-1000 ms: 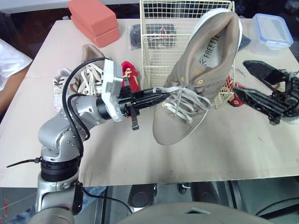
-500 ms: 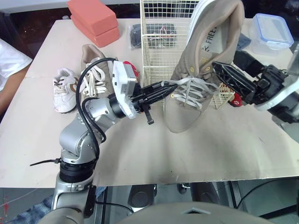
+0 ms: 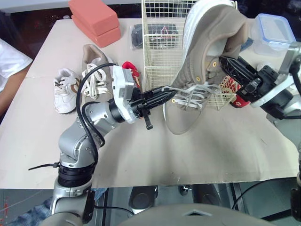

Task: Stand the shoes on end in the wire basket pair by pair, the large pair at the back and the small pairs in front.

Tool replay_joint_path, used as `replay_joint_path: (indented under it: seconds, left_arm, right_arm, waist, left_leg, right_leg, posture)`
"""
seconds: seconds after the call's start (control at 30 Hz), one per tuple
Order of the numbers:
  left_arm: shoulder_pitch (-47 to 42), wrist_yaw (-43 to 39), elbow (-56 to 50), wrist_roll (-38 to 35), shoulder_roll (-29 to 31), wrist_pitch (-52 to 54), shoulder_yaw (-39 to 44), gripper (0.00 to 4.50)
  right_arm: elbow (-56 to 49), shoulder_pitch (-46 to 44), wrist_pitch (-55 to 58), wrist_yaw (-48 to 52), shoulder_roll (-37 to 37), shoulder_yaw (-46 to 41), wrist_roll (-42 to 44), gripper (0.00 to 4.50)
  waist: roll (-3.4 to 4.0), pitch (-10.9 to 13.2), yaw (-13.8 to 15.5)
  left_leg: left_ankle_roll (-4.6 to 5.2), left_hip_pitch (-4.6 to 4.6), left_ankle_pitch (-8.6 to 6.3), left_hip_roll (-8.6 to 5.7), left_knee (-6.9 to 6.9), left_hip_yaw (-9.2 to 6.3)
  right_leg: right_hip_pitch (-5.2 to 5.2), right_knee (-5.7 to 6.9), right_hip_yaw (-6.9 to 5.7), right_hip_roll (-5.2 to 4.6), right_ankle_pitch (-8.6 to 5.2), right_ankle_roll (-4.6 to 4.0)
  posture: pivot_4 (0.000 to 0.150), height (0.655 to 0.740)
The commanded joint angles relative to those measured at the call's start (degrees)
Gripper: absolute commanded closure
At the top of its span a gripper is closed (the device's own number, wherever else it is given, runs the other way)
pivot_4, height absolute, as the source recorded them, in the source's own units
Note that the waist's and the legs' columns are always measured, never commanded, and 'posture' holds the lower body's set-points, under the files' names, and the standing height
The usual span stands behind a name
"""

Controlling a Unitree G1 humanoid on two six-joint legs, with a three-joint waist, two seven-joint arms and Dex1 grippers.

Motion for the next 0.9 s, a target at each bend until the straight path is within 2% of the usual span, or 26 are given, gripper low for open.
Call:
replay_joint_path:
  seconds: [0.03, 0.17, 0.3, 0.47, 0.6, 0.9]
  left_arm:
    - [-1.99, -1.56, -1.79, -6.53, 0.70, 1.63, 2.20, 3.76]
    - [-2.23, -0.65, -1.48, -7.46, 2.53, 3.45, 2.55, 2.07]
    - [-2.59, 0.53, -1.22, -6.68, 4.12, 3.56, 3.29, 0.06]
    - [-3.63, -1.00, -1.00, -8.59, 7.62, 4.33, 5.90, 0.02]
    - [-4.62, -1.39, -0.27, -7.82, 9.88, 3.89, 7.12, 0.02]
    - [-4.20, 0.29, -0.97, -7.28, 15.03, 4.72, 11.31, 0.02]
  right_arm:
    - [-1.87, -2.41, -1.55, -0.34, 0.55, -3.12, 4.69, 4.50]
    - [-1.28, -3.94, -1.42, -1.62, 0.87, -3.89, 6.13, 4.50]
    - [0.96, -7.83, -2.21, -2.33, 1.16, -4.25, 5.29, 4.50]
    - [10.93, -19.89, -5.39, -1.29, 1.36, -5.49, -2.39, 4.50]
    - [17.68, -27.69, -9.34, -0.19, 4.38, -5.22, -9.39, 4.50]
    - [30.20, -35.86, -20.73, 2.47, 12.15, -4.16, -27.34, 4.50]
  waist:
    - [0.00, 0.00, 0.01]
    - [0.00, 0.00, 0.02]
    - [0.00, 0.00, -0.01]
    - [0.02, 0.01, -0.10]
    - [0.02, 0.01, 0.07]
    - [0.04, 0.03, -0.12]
  left_leg:
    - [0.00, -0.01, 0.00, 0.00, 0.00, 0.00]
    - [0.00, 0.00, 0.00, -0.01, 0.00, 0.01]
    - [0.00, -0.01, 0.00, -0.01, 0.00, 0.02]
    - [0.00, 0.01, 0.00, -0.03, -0.01, 0.07]
    - [-0.01, -0.02, 0.01, -0.02, -0.07, 0.05]
    - [-0.02, -0.06, 0.01, 0.00, -0.12, 0.11]
  right_leg:
    - [-0.01, 0.00, 0.00, 0.01, 0.00, 0.00]
    - [-0.01, 0.00, 0.01, 0.00, 0.00, -0.01]
    - [-0.02, 0.00, 0.01, 0.01, 0.00, -0.01]
    - [-0.07, 0.03, 0.07, 0.06, 0.00, -0.01]
    - [-0.08, -0.02, 0.03, 0.06, 0.01, -0.03]
    - [-0.14, -0.04, 0.07, 0.00, 0.01, -0.03]
  posture:
    - [0.150, 0.6860]
    - [0.150, 0.6860]
    - [0.150, 0.6860]
    - [0.150, 0.6860]
    - [0.150, 0.6860]
    - [0.150, 0.6860]
